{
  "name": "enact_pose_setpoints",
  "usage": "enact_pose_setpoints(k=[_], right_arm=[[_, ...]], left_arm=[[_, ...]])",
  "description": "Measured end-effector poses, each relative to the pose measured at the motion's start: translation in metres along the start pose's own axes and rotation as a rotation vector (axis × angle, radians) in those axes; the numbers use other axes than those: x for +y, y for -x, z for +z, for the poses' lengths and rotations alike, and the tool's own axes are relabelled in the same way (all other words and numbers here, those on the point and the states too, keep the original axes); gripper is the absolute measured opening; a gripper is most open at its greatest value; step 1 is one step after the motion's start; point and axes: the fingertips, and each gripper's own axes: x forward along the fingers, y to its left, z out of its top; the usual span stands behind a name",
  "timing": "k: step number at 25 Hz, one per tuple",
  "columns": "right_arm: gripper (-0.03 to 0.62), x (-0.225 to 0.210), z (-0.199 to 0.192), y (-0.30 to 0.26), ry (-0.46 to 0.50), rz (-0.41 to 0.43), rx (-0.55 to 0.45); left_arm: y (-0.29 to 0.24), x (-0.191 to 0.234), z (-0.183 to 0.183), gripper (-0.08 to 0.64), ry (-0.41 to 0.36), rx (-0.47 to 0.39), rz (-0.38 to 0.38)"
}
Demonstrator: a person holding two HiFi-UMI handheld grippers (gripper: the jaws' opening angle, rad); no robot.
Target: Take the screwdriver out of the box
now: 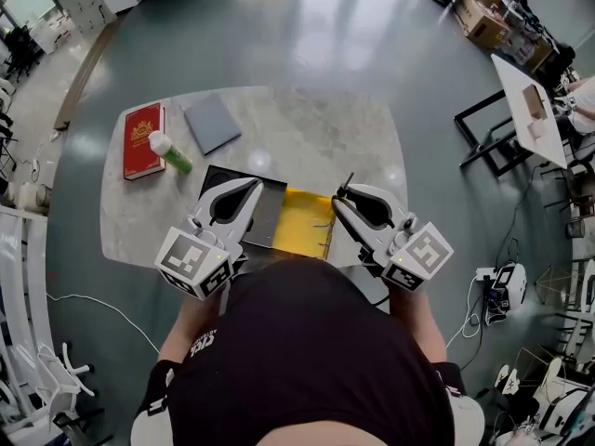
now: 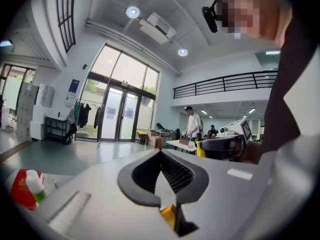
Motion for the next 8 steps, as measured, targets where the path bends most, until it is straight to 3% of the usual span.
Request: enact_pose_setpoints(k=[8], right_arm=[[0.087,0.0018,-0.0027,0.0052,-0.004,-0.013,0.0]], left_arm=[[-0.0007,-0.0047,-0.0034,0.003,0.005,0.008,-0.011]])
